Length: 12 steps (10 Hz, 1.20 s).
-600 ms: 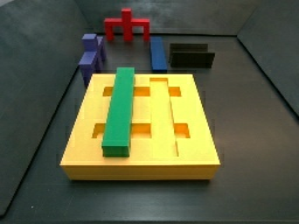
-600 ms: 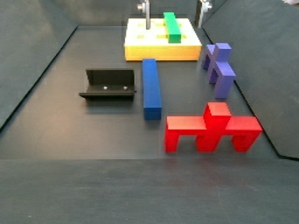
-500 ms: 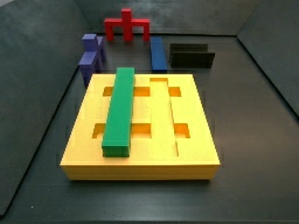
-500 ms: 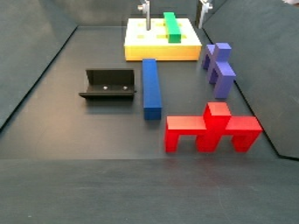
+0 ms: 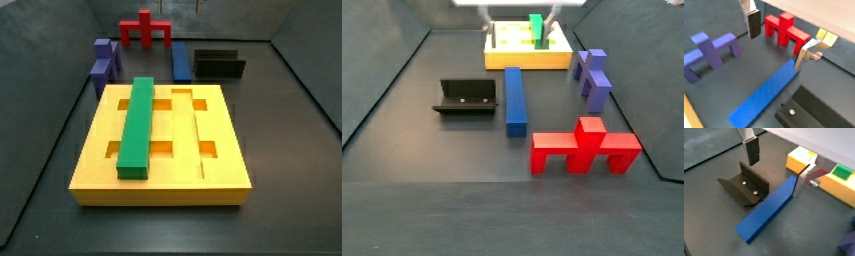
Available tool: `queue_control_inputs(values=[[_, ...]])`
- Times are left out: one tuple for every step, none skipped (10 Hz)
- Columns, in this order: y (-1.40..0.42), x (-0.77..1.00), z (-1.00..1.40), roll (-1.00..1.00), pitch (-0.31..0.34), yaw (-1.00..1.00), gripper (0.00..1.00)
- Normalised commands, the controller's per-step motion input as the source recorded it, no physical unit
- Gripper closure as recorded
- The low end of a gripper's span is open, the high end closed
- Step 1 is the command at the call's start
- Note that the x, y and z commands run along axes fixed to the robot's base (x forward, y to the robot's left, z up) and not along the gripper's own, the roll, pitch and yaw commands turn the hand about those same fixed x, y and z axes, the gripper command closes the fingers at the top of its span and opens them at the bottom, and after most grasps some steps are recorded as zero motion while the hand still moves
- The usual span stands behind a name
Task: Pick up the blue object. Move up. Move to above the board. Insert the blue object.
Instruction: Pick up the blue object.
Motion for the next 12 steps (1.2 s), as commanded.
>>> queue_control_inputs(values=[[0.0, 0.01, -0.77, -0.03, -0.15, 0.0, 0.0], [0.0, 0.05, -0.77, -0.06, -0.169, 0.0, 0.0], [-0.16, 0.16, -0.69, -0.05, -0.157, 0.0, 0.0], [-0.17, 0.0, -0.67, 0.0, -0.174, 0.0, 0.0], [-0.12, -0.04, -0.65, -0.01, -0.193, 0.0, 0.0], [-0.06, 0.0, -0.67, -0.11, -0.166, 0.0, 0.0], [0.0, 0.0, -0.57, -0.05, -0.134, 0.0, 0.0], [0.0, 0.0, -0.44, 0.0, -0.091, 0.0, 0.0], [0.0, 0.0, -0.34, 0.0, -0.06, 0.01, 0.0], [-0.13, 0.0, -0.24, 0.0, -0.029, 0.1, 0.0], [-0.14, -0.1, -0.08, 0.0, -0.033, 0.04, 0.0], [-0.11, -0.05, -0.1, 0.0, -0.047, 0.0, 0.0]])
